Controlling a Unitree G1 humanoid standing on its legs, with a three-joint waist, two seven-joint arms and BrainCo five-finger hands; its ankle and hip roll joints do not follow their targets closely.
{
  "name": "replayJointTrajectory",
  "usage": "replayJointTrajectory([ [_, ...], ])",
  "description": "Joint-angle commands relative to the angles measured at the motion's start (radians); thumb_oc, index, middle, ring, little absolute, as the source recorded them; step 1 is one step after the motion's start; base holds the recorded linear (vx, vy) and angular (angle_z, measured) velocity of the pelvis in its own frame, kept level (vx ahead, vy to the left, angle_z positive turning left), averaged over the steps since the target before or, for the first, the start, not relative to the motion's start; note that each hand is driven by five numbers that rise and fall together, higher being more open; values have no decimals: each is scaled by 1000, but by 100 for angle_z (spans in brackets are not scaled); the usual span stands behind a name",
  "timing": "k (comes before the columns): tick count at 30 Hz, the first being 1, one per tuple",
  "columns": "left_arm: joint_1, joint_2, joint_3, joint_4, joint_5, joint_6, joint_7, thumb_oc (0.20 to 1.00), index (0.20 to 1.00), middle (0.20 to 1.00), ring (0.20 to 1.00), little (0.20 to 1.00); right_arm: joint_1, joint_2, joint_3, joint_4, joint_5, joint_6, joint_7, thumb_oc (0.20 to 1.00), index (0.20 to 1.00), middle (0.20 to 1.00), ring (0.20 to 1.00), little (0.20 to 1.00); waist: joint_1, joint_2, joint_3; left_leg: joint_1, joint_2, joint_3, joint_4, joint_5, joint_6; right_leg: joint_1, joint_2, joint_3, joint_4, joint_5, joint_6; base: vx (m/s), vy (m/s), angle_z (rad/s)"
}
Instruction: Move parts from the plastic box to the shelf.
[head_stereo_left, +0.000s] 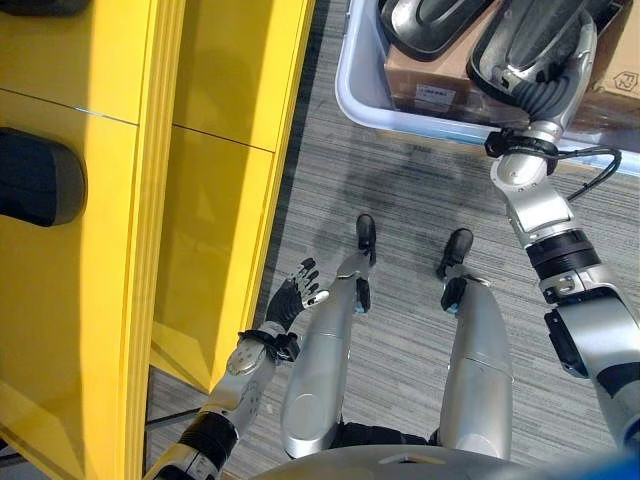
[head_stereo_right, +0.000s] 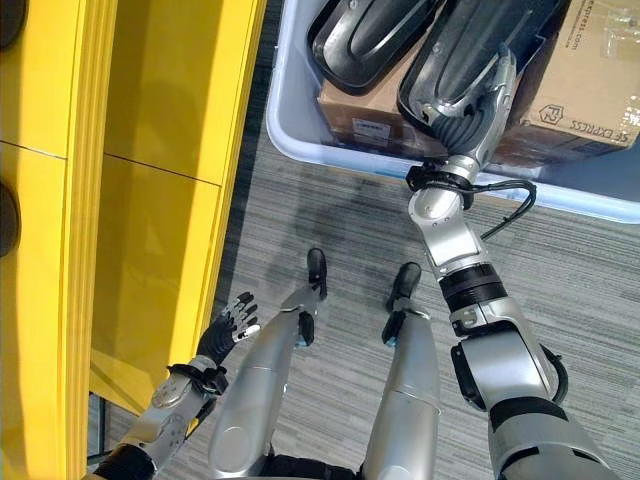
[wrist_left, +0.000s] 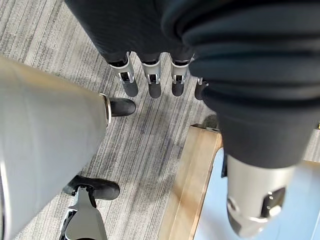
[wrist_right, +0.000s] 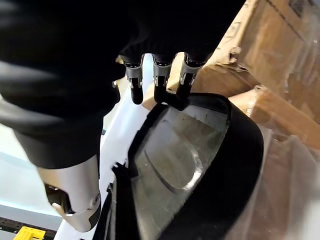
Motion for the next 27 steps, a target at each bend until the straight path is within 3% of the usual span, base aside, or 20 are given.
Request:
replayJointTrajectory([
  [1,44,33,-27,-38,20,-12,-20,1000,1000,1000,1000,1000,-39,-58,-2,-9,199,-67,37,1000,1000,1000,1000,1000,3,77,-15,-30,-15,-45,57,-114,-11,60,38,31,81,-134,17,0,0,0],
  [5,42,37,-33,-29,17,-21,-27,1000,1000,1000,1000,1000,-47,-46,-58,82,348,-151,65,1000,1000,1000,1000,1000,4,81,-15,-40,-15,-45,61,-118,-12,47,41,33,93,-139,16,-6,3,1],
  [7,42,38,-43,-30,12,-28,-23,1000,1000,1000,1000,1000,-56,-54,-74,112,372,-156,86,1000,1000,1000,1000,1000,4,84,-15,-44,-16,-46,62,-119,-12,42,41,33,96,-140,16,0,0,0],
  [9,41,32,-44,-18,10,-37,-29,1000,1000,1000,1000,1000,-71,-60,-79,139,359,-174,84,1000,1000,1000,1000,1000,6,88,-15,-47,-16,-44,61,-120,-11,38,40,33,99,-142,16,-13,15,0],
  [11,45,30,-49,-13,10,-37,-40,1000,1000,1000,1000,1000,-90,-74,-78,140,259,-251,62,1000,1000,1000,1000,1000,8,95,-15,-52,-19,-41,59,-118,-11,34,39,35,97,-142,18,-17,18,0],
  [13,48,30,-52,-12,4,-40,-41,1000,1000,1000,1000,1000,-93,-79,-69,108,186,-282,31,1000,1000,1000,1000,1000,8,94,-15,-51,-19,-40,59,-119,-10,35,38,34,93,-140,20,0,0,0],
  [14,48,32,-52,-14,4,-39,-46,1000,1000,1000,1000,1000,-94,-85,-62,55,99,-275,15,1000,1000,1000,1000,1000,6,94,-15,-50,-20,-40,56,-118,-10,36,37,33,88,-137,22,0,0,0],
  [17,50,27,-49,-21,14,-35,-43,1000,1000,1000,1000,1000,-84,-86,-43,-21,82,-203,47,1000,1000,1000,1000,1000,1,94,-15,-46,-21,-37,55,-116,-11,37,37,37,82,-133,22,0,0,0],
  [23,55,40,-34,-4,10,-45,-64,1000,1000,1000,1000,1000,-90,-51,17,-23,267,-165,247,1000,1000,1000,1000,1000,12,92,-15,-43,-19,-40,54,-113,-12,44,32,30,70,-129,21,0,0,0],
  [27,57,48,-25,13,5,-54,-83,1000,1000,1000,1000,1000,-115,-37,50,8,317,-135,327,1000,1000,1000,1000,1000,24,89,-15,-38,-19,-44,59,-114,-13,53,26,19,73,-128,22,0,0,0],
])
